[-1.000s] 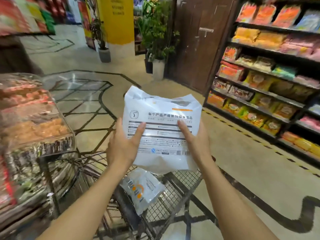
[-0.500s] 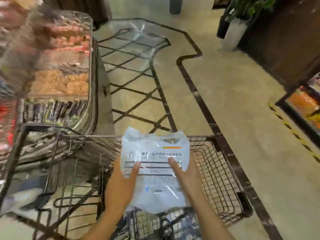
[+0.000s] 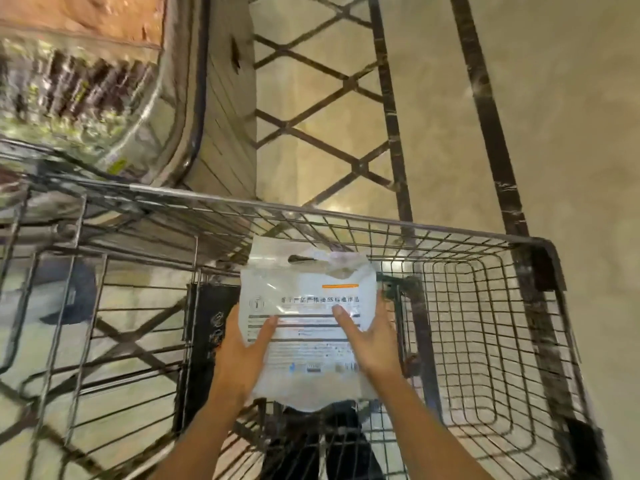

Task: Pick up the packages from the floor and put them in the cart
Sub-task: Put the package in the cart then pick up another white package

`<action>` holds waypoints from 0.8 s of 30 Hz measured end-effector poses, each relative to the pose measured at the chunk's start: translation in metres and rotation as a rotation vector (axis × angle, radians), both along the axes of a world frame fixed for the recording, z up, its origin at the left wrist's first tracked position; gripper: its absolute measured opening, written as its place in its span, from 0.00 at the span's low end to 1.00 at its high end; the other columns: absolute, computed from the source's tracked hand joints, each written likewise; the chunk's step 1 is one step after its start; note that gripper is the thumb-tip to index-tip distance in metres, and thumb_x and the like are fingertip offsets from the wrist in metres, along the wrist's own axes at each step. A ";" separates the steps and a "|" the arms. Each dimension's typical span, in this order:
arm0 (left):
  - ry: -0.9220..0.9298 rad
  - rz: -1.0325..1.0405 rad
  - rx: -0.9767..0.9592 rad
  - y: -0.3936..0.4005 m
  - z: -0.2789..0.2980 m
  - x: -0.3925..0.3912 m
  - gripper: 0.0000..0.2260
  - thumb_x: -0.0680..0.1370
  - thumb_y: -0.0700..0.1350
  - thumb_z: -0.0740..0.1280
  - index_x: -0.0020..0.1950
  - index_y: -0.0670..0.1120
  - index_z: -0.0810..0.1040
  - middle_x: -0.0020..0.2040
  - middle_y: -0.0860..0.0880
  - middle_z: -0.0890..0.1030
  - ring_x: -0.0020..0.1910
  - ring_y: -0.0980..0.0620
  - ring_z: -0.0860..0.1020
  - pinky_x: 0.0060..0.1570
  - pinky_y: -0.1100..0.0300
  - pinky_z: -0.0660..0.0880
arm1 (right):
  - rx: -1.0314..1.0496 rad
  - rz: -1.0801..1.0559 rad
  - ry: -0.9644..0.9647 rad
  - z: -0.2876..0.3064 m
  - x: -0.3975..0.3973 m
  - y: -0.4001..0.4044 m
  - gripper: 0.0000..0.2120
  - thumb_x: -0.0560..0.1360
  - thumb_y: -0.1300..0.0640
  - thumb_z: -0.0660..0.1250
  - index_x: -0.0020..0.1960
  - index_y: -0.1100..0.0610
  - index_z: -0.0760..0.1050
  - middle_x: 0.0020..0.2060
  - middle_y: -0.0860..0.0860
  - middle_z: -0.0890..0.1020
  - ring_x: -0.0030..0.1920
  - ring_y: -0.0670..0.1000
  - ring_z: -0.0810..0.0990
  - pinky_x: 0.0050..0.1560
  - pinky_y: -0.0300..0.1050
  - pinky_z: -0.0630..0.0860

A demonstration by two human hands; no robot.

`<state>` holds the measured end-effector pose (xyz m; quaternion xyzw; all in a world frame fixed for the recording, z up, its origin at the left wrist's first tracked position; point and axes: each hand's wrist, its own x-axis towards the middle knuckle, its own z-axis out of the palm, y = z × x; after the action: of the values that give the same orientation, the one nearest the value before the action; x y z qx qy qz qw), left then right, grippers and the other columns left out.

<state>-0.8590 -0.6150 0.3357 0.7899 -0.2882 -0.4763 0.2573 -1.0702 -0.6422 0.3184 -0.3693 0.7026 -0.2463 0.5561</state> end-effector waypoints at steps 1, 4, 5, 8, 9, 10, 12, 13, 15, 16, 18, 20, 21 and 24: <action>0.002 0.013 -0.002 0.000 -0.008 0.003 0.30 0.75 0.59 0.70 0.75 0.53 0.69 0.57 0.58 0.81 0.55 0.56 0.81 0.45 0.64 0.76 | 0.014 0.002 0.005 -0.006 0.003 -0.003 0.32 0.73 0.38 0.75 0.72 0.41 0.68 0.62 0.41 0.81 0.62 0.46 0.80 0.62 0.45 0.75; 0.008 0.024 0.020 -0.003 -0.025 0.010 0.23 0.79 0.55 0.70 0.73 0.53 0.69 0.55 0.60 0.79 0.52 0.62 0.78 0.46 0.65 0.75 | -0.008 0.011 0.020 -0.022 0.012 -0.008 0.33 0.73 0.39 0.75 0.74 0.40 0.68 0.64 0.41 0.81 0.64 0.38 0.79 0.65 0.38 0.76; 0.013 0.035 0.028 -0.007 -0.028 0.012 0.21 0.80 0.53 0.70 0.71 0.54 0.69 0.55 0.60 0.79 0.52 0.63 0.78 0.48 0.63 0.77 | -0.005 0.015 0.036 -0.026 0.015 -0.009 0.31 0.72 0.39 0.75 0.72 0.37 0.67 0.62 0.39 0.81 0.61 0.33 0.79 0.61 0.31 0.75; 0.027 0.024 0.036 -0.016 -0.037 0.019 0.19 0.80 0.52 0.70 0.69 0.54 0.71 0.55 0.58 0.80 0.51 0.62 0.81 0.48 0.65 0.79 | 0.009 -0.017 0.096 -0.039 0.026 -0.013 0.45 0.67 0.25 0.72 0.78 0.40 0.64 0.66 0.43 0.80 0.66 0.44 0.79 0.66 0.44 0.77; 0.021 0.018 0.038 -0.018 -0.039 0.021 0.19 0.80 0.51 0.70 0.70 0.53 0.71 0.55 0.59 0.80 0.48 0.65 0.81 0.43 0.72 0.76 | 0.007 -0.021 0.114 -0.042 0.029 -0.014 0.49 0.65 0.22 0.71 0.79 0.42 0.64 0.68 0.45 0.79 0.67 0.48 0.78 0.68 0.51 0.77; 0.018 0.018 0.038 -0.020 -0.039 0.023 0.19 0.80 0.50 0.70 0.70 0.51 0.72 0.54 0.60 0.79 0.46 0.67 0.80 0.38 0.75 0.75 | 0.010 -0.026 0.127 -0.045 0.031 -0.014 0.50 0.63 0.20 0.70 0.79 0.43 0.64 0.68 0.46 0.79 0.67 0.50 0.78 0.67 0.54 0.77; 0.005 0.020 0.044 -0.022 -0.040 0.024 0.20 0.80 0.50 0.70 0.71 0.49 0.73 0.53 0.61 0.79 0.44 0.69 0.80 0.36 0.76 0.74 | 0.020 -0.046 0.142 -0.045 0.034 -0.018 0.51 0.61 0.18 0.69 0.77 0.42 0.65 0.65 0.47 0.80 0.63 0.52 0.81 0.63 0.57 0.79; -0.006 0.014 0.048 -0.022 -0.039 0.025 0.21 0.80 0.51 0.70 0.71 0.49 0.73 0.52 0.61 0.80 0.43 0.69 0.80 0.35 0.76 0.74 | 0.021 -0.056 0.146 -0.045 0.035 -0.019 0.50 0.61 0.19 0.69 0.76 0.42 0.66 0.63 0.47 0.81 0.61 0.52 0.82 0.61 0.58 0.80; -0.043 -0.012 0.066 -0.021 -0.034 0.025 0.22 0.79 0.56 0.70 0.71 0.52 0.72 0.51 0.62 0.80 0.44 0.67 0.80 0.36 0.74 0.73 | 0.033 -0.062 0.134 -0.042 0.035 -0.022 0.48 0.61 0.20 0.71 0.74 0.41 0.67 0.61 0.45 0.82 0.60 0.51 0.83 0.60 0.58 0.81; -0.068 -0.027 0.071 -0.022 -0.030 0.025 0.23 0.79 0.58 0.69 0.71 0.53 0.72 0.50 0.62 0.80 0.46 0.65 0.80 0.37 0.70 0.74 | 0.043 -0.053 0.126 -0.040 0.035 -0.023 0.48 0.61 0.21 0.72 0.74 0.41 0.67 0.61 0.45 0.83 0.61 0.51 0.83 0.61 0.58 0.81; -0.138 -0.046 0.066 -0.023 -0.022 0.025 0.26 0.78 0.61 0.70 0.72 0.51 0.71 0.52 0.57 0.81 0.51 0.53 0.83 0.42 0.60 0.78 | 0.082 -0.004 0.127 -0.032 0.034 -0.027 0.50 0.61 0.20 0.72 0.77 0.41 0.64 0.67 0.46 0.80 0.66 0.53 0.80 0.66 0.60 0.78; -0.232 -0.086 0.051 -0.028 -0.010 0.027 0.27 0.78 0.60 0.70 0.72 0.50 0.70 0.56 0.51 0.82 0.55 0.46 0.82 0.48 0.52 0.80 | 0.122 0.080 0.168 -0.021 0.034 -0.030 0.56 0.59 0.17 0.68 0.79 0.42 0.59 0.72 0.49 0.75 0.71 0.57 0.76 0.69 0.64 0.75; -0.272 -0.119 0.035 -0.031 0.000 0.028 0.27 0.78 0.60 0.70 0.72 0.51 0.70 0.59 0.50 0.82 0.57 0.45 0.81 0.51 0.49 0.79 | 0.126 0.116 0.198 -0.010 0.035 -0.032 0.57 0.60 0.16 0.67 0.80 0.43 0.57 0.73 0.50 0.74 0.72 0.58 0.74 0.70 0.64 0.74; -0.336 -0.238 -0.070 -0.039 0.037 0.033 0.26 0.78 0.61 0.68 0.73 0.53 0.72 0.65 0.48 0.81 0.63 0.43 0.79 0.59 0.48 0.77 | 0.023 0.167 0.307 0.037 0.036 -0.039 0.52 0.69 0.23 0.67 0.83 0.48 0.54 0.79 0.53 0.67 0.78 0.58 0.67 0.75 0.61 0.68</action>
<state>-0.8259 -0.6543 0.3729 0.8093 -0.4345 -0.3545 0.1748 -1.0341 -0.6807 0.3555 -0.4532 0.7489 -0.1320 0.4651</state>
